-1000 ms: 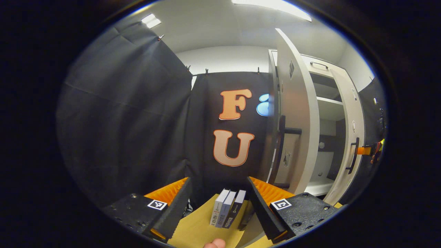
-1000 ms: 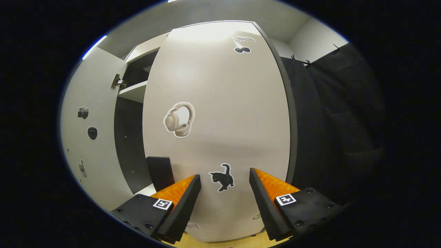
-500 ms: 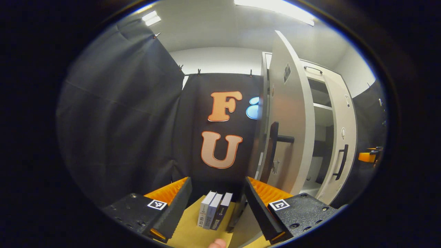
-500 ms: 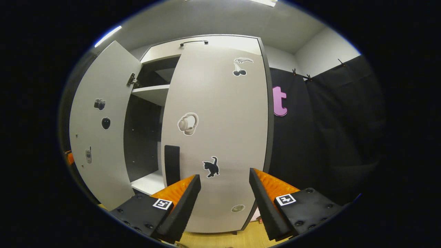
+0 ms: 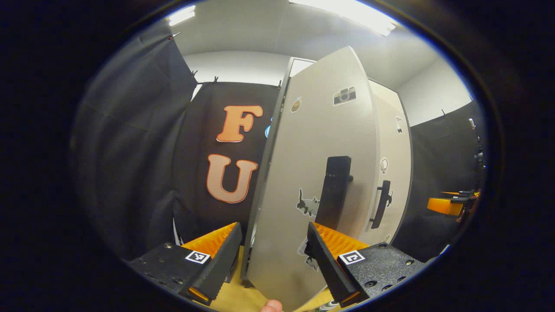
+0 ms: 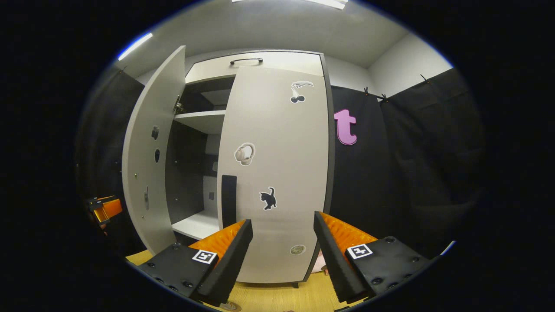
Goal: Grasp the bottle in the cabinet with the left hand and place it on the coaster, then close the right door with the right hand and the left door with the left hand.
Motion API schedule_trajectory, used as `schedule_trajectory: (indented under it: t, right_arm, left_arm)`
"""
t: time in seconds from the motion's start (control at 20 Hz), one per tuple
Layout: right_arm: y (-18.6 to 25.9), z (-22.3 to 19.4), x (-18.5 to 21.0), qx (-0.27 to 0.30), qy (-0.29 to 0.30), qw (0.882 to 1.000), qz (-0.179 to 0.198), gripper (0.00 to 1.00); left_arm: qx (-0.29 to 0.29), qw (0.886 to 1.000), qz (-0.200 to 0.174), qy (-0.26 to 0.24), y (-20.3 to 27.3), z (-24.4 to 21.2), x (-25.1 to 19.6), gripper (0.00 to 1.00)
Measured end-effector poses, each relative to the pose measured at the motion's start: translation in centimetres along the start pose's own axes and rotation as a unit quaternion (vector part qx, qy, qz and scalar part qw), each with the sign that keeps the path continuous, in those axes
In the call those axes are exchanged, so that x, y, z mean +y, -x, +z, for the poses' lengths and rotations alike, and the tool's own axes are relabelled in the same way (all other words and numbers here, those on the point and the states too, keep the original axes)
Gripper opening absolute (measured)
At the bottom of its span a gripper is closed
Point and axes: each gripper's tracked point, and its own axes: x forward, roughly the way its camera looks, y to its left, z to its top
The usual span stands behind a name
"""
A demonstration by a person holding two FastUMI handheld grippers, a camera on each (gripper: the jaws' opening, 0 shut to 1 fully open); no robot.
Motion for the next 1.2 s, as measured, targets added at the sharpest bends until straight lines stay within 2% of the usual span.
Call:
schedule_trajectory:
  t: [0.05,0.1,0.2,0.3,0.35,0.4,0.6,0.8,0.85,0.9,0.95,1.0,1.2]
  right_arm:
    - [0.5,0.0,-0.3,0.002,-0.008,1.000,-0.004,0.87]
    - [1.0,0.1,-0.8,0.001,-0.015,1.000,-0.007,0.94]
    - [1.9,0.3,-1.7,-0.003,-0.024,1.000,-0.017,0.94]
    - [2.6,0.5,-2.7,-0.005,-0.025,0.999,-0.028,0.94]
    - [2.9,0.4,-3.1,-0.004,-0.024,0.999,-0.034,0.94]
    - [3.3,0.3,-3.4,-0.003,-0.025,0.999,-0.038,0.94]
    - [4.9,0.4,-4.0,-0.002,-0.024,0.999,-0.046,0.94]
    - [6.2,0.1,-4.4,0.002,-0.031,0.998,-0.047,0.94]
    - [6.5,-0.1,-4.7,0.003,-0.030,0.998,-0.050,0.94]
    - [6.9,-0.3,-4.9,0.004,-0.030,0.998,-0.053,0.94]
    - [7.2,-0.3,-5.1,0.005,-0.031,0.998,-0.055,0.94]
    - [7.5,-0.4,-5.2,0.005,-0.035,0.998,-0.058,0.94]
    - [8.5,-0.8,-6.1,0.005,-0.042,0.997,-0.070,0.94]
  left_arm:
    - [0.003,1.000,-0.006,-0.001,-0.6,-0.3,-0.8,0.94]
    - [0.006,1.000,-0.008,-0.001,-0.8,-0.4,-1.2,0.95]
    - [0.006,1.000,-0.019,0.007,-1.4,0.0,-2.1,0.92]
    - [0.006,0.999,-0.037,0.012,-2.3,0.0,-3.0,0.98]
    - [0.005,0.999,-0.049,0.014,-2.7,0.1,-3.8,0.95]
    - [0.005,0.998,-0.062,0.015,-3.2,0.0,-4.6,0.97]
    - [0.021,0.995,-0.092,0.018,-5.3,-1.6,-7.3,0.95]
    - [0.027,0.995,-0.092,0.000,-7.5,-2.8,-8.1,0.94]
    - [0.025,0.995,-0.096,-0.003,-7.8,-2.6,-8.3,0.91]
    - [0.028,0.995,-0.098,-0.007,-8.1,-2.8,-8.6,0.92]
    - [0.028,0.995,-0.097,-0.008,-8.4,-2.9,-8.8,0.98]
    - [0.031,0.995,-0.095,-0.008,-8.9,-3.0,-9.1,0.95]
    - [0.034,0.995,-0.088,-0.018,-10.0,-3.0,-10.1,0.95]
